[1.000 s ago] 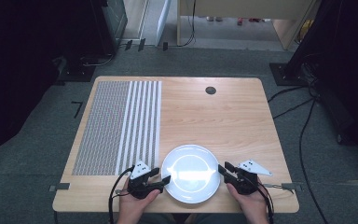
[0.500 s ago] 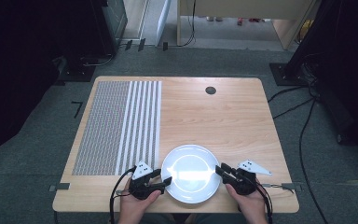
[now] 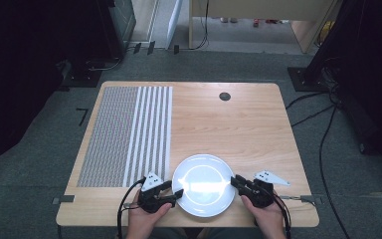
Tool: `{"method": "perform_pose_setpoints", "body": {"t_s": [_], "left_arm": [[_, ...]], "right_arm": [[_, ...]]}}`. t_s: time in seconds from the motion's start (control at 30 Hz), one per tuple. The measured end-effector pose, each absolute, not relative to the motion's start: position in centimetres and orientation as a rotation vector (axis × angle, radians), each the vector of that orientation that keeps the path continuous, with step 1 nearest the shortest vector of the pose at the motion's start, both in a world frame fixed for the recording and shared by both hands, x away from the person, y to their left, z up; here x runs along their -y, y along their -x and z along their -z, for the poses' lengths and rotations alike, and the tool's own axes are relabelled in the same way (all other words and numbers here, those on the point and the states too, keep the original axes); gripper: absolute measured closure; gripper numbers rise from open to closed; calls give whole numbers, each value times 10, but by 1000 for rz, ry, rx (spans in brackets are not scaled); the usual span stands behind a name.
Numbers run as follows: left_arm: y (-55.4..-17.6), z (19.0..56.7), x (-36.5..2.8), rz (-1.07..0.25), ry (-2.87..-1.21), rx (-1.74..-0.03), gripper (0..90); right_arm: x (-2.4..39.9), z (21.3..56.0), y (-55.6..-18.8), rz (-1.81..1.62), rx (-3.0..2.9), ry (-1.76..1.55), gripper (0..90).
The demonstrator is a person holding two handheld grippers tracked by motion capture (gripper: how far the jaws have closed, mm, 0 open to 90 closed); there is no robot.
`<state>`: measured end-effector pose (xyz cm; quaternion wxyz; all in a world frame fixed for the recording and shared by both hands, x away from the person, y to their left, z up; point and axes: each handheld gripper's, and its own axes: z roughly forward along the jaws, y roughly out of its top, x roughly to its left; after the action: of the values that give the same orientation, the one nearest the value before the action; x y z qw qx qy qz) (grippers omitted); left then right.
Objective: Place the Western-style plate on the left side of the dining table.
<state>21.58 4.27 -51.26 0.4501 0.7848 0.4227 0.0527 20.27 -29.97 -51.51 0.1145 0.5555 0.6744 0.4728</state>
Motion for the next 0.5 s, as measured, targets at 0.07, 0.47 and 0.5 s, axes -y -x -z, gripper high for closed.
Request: {"method": "perform_pose_setpoints", "body": {"t_s": [0.07, 0.47, 0.5], "left_arm": [[-216, 514, -42, -120, -1941, -1046, 427], [-218, 515, -46, -93, -1918, -1059, 476], [-219, 515, -46, -89, -1917, -1059, 476]], "right_arm": [[301, 515, -203, -1394, -1979, -1633, 750], [308, 517, -205, -1460, -1959, -1694, 785], [308, 517, -205, -1460, -1959, -1694, 785]]}}
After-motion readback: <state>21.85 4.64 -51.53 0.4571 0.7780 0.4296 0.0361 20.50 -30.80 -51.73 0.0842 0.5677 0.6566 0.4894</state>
